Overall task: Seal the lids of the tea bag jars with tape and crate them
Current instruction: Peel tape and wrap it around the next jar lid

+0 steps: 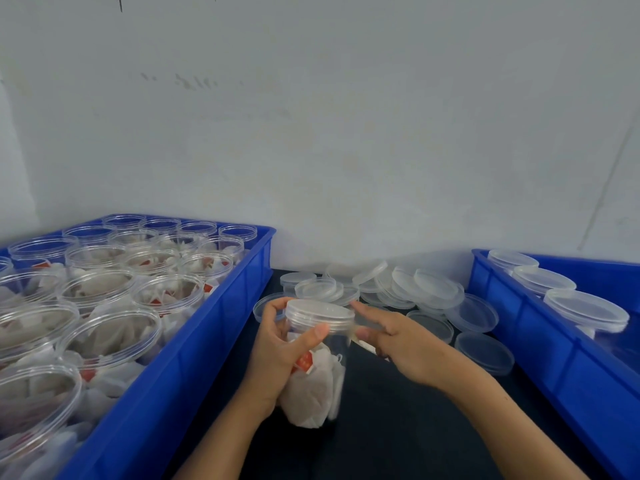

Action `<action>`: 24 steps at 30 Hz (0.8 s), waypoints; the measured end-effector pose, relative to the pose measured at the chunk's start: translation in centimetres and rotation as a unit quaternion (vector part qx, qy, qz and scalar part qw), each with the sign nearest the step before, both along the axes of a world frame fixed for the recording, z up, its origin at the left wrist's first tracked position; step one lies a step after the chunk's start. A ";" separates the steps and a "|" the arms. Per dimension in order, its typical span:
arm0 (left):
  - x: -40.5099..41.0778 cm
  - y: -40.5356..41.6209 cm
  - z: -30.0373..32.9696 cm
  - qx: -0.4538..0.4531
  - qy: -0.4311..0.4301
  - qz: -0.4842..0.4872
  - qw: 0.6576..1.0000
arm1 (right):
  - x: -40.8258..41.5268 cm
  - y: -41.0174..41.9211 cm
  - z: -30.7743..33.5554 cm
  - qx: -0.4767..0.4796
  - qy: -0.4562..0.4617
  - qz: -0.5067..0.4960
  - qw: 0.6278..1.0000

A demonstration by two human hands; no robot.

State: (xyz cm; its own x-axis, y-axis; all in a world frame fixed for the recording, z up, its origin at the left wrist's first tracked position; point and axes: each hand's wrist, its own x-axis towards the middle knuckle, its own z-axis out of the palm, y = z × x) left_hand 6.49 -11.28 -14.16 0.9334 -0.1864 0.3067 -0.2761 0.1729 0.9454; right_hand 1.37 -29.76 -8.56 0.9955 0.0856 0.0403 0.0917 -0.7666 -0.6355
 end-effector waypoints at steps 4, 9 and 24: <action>0.2 0.2 -0.2 0.011 -0.006 -0.017 1.000 | -0.1 0.3 0.0 0.020 -0.014 0.014 1.000; -0.2 0.2 0.0 0.033 -0.033 -0.005 0.999 | 0.0 0.9 -0.1 -0.002 -0.044 -0.021 0.999; -1.7 -1.3 1.0 0.198 -0.048 0.196 0.959 | -1.1 2.2 0.0 0.012 -0.037 -0.003 0.999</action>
